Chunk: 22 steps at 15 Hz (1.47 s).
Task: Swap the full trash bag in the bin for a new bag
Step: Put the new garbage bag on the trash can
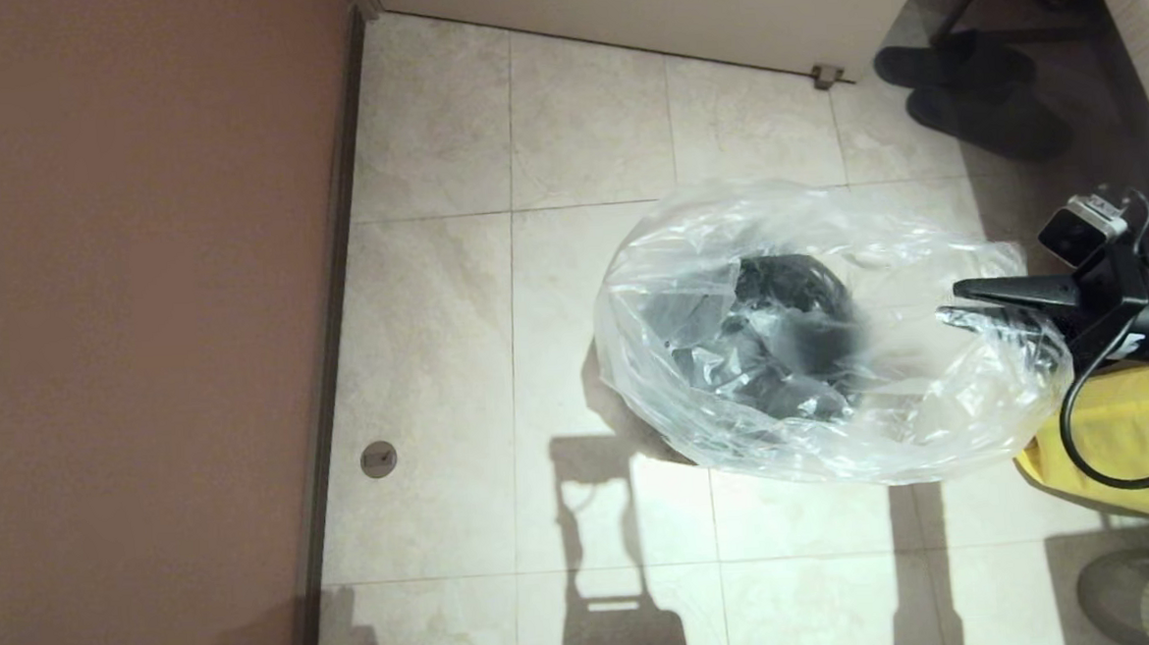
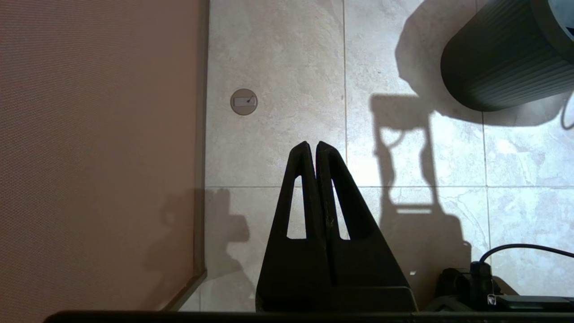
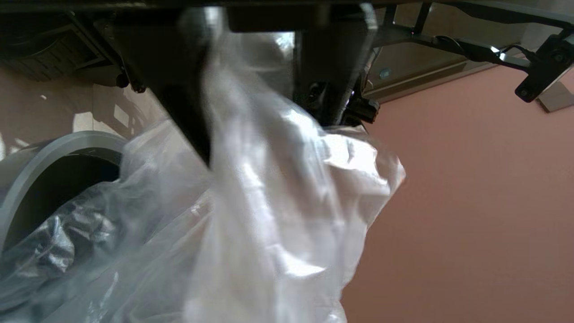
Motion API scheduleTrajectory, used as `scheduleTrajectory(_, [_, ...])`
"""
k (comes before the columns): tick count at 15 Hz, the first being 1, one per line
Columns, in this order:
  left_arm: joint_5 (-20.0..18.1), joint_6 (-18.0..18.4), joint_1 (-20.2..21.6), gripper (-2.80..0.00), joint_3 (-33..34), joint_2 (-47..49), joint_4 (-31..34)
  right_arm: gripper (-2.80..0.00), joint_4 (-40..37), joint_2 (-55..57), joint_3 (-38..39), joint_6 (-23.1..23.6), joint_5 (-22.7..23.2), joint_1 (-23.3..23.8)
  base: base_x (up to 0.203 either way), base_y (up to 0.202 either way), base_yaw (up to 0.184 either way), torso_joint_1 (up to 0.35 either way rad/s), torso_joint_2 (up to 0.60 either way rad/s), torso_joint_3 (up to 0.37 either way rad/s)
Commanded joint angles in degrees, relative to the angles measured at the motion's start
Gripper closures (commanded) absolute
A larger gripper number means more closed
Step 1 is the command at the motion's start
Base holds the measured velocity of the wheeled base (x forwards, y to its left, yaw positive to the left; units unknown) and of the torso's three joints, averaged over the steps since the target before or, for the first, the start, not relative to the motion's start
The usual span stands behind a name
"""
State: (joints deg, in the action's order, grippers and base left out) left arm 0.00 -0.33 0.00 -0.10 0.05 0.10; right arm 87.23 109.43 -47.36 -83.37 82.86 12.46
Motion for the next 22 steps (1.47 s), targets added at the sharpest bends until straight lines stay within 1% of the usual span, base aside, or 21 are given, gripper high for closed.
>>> scheduleTrajectory(1, [0.0,0.0,0.0,0.0,0.0,0.0,0.0,-2.8,2.7,-1.1,0.6,-0.6,0.5,0.3,0.0,0.0,0.0,0.0,0.0,0.0])
scheduleTrajectory(5, [0.0,0.0,0.0,0.0,0.0,0.0,0.0,-2.8,2.7,-4.8,3.3,-0.5,0.5,2.2,0.0,0.0,0.0,0.0,0.0,0.0])
scheduleTrajectory(8, [0.0,0.0,0.0,0.0,0.0,0.0,0.0,-2.8,2.7,-5.6,3.9,-0.3,0.9,6.5,0.0,0.0,0.0,0.0,0.0,0.0])
scheduleTrajectory(9, [0.0,0.0,0.0,0.0,0.0,0.0,0.0,-2.8,2.7,-6.9,4.6,-0.3,1.0,7.0,0.0,0.0,0.0,0.0,0.0,0.0])
scheduleTrajectory(12, [0.0,0.0,0.0,0.0,0.0,0.0,0.0,-2.8,2.7,-9.5,5.8,-0.3,1.2,7.1,0.0,0.0,0.0,0.0,0.0,0.0])
scheduleTrajectory(14, [0.0,0.0,0.0,0.0,0.0,0.0,0.0,-2.8,2.7,-9.6,5.8,0.4,1.2,5.4,0.0,0.0,0.0,0.0,0.0,0.0])
scheduleTrajectory(15, [0.0,0.0,0.0,0.0,0.0,0.0,0.0,-2.8,2.7,-9.5,6.1,3.6,1.2,3.9,0.0,0.0,0.0,0.0,0.0,0.0])
scheduleTrajectory(17, [0.0,0.0,0.0,0.0,0.0,0.0,0.0,-2.8,2.7,-8.3,6.9,12.8,1.2,1.7,0.0,0.0,0.0,0.0,0.0,0.0])
scheduleTrajectory(18, [0.0,0.0,0.0,0.0,0.0,0.0,0.0,-2.8,2.7,-7.0,7.2,16.9,1.2,1.6,0.0,0.0,0.0,0.0,0.0,0.0])
scheduleTrajectory(20, [0.0,0.0,0.0,0.0,0.0,0.0,0.0,-2.8,2.7,-5.2,7.6,26.9,1.1,1.7,0.0,0.0,0.0,0.0,0.0,0.0])
scheduleTrajectory(22, [0.0,0.0,0.0,0.0,0.0,0.0,0.0,-2.8,2.7,-5.5,8.9,34.2,1.0,3.8,0.0,0.0,0.0,0.0,0.0,0.0])
